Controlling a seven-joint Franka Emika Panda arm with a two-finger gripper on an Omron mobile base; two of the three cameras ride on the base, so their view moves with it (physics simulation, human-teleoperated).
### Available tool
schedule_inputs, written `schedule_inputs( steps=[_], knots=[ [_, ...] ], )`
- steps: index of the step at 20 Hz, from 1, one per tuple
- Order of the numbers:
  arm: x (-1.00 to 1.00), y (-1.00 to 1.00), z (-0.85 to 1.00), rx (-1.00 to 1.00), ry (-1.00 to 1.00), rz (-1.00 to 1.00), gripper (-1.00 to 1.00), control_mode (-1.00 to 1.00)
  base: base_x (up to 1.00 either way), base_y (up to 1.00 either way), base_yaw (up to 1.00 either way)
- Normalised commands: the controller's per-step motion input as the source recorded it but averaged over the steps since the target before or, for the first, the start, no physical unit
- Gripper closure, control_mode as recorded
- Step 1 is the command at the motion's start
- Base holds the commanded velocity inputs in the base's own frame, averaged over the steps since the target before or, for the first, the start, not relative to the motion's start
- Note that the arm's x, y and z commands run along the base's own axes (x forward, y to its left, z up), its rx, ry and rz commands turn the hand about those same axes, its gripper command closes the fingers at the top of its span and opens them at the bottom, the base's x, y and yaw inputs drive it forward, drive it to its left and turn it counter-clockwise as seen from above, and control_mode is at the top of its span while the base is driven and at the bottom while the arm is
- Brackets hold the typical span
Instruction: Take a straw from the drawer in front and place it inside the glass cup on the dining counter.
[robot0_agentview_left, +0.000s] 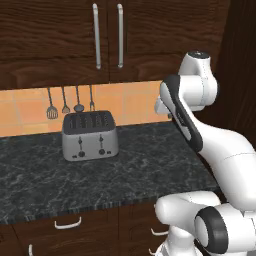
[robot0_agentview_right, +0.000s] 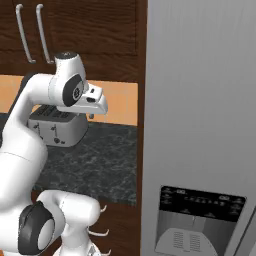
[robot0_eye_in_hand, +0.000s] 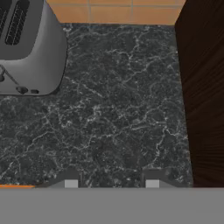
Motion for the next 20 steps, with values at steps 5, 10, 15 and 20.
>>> schedule_inputs(
  steps=[5, 10, 15, 20],
  knots=[
    [0.0, 0.0, 0.0, 0.0, 0.0, 0.0, -1.0, 1.0, -0.39, 0.07, 0.0],
    [0.0, 0.0, 0.0, 0.0, 0.0, 0.0, -1.0, 1.0, -0.87, 0.58, -0.02],
    [0.0, 0.0, 0.0, 0.0, 0.0, 0.0, -1.0, 1.0, -0.1, 0.62, -0.56],
    [0.0, 0.0, 0.0, 0.0, 0.0, 0.0, -1.0, 1.0, 0.03, 0.44, -0.78]
  ],
)
